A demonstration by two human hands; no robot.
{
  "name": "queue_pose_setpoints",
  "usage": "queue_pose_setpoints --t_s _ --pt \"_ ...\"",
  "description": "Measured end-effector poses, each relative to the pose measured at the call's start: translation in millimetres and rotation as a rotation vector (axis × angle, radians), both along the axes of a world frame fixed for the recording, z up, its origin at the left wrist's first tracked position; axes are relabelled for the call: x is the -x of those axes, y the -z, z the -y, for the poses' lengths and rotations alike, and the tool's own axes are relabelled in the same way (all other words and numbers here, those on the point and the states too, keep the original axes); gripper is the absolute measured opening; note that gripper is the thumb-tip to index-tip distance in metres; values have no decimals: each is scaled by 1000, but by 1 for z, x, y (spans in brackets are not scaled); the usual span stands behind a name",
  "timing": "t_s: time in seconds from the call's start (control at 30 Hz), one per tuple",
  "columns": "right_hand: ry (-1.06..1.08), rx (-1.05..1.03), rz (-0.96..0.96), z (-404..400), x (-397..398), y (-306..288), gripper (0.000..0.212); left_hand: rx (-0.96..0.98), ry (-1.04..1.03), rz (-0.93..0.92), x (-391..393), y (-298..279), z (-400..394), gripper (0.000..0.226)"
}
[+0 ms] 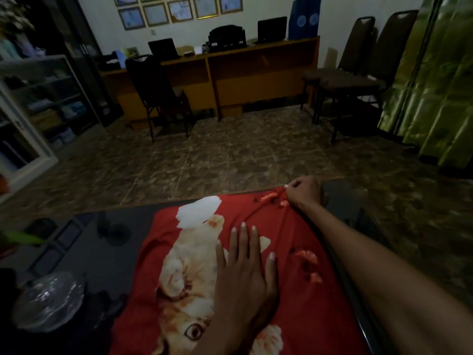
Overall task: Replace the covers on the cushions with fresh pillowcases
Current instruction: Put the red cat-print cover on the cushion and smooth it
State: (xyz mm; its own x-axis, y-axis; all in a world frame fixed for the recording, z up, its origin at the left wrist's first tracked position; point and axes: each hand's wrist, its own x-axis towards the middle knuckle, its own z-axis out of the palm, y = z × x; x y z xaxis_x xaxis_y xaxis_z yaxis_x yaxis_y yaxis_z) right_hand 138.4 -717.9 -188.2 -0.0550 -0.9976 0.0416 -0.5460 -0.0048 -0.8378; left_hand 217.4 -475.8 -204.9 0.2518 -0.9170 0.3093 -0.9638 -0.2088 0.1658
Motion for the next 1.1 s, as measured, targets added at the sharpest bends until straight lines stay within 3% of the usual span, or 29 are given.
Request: queue_pose_setpoints --t_s 0.2,0.33,0.47,0.6,0.7,0.9,1.1 --pt "-236 3 -95 -9 -15 4 31 -28 -16 -98 1 -12 -3 71" --pt "-357 -120 -232 -1 -22 1 32 -1 16 -9 -37 -36 20 49" --pt "-341 -207 -257 11 -29 -3 32 -80 -32 -96 -65 -29 38 64" --pt "-435 -235 -383 20 -56 -3 60 -33 -45 -136 -59 -7 33 66" --pt "-583 -313 -546 23 -71 -7 42 3 -63 -139 -60 -4 30 66" --pt "-232 32 -546 36 -86 4 55 17 -68 -163 -57 -4 27 65" --pt "-285 160 -286 -23 -65 -19 29 -23 -60 -209 -55 -7 24 66"
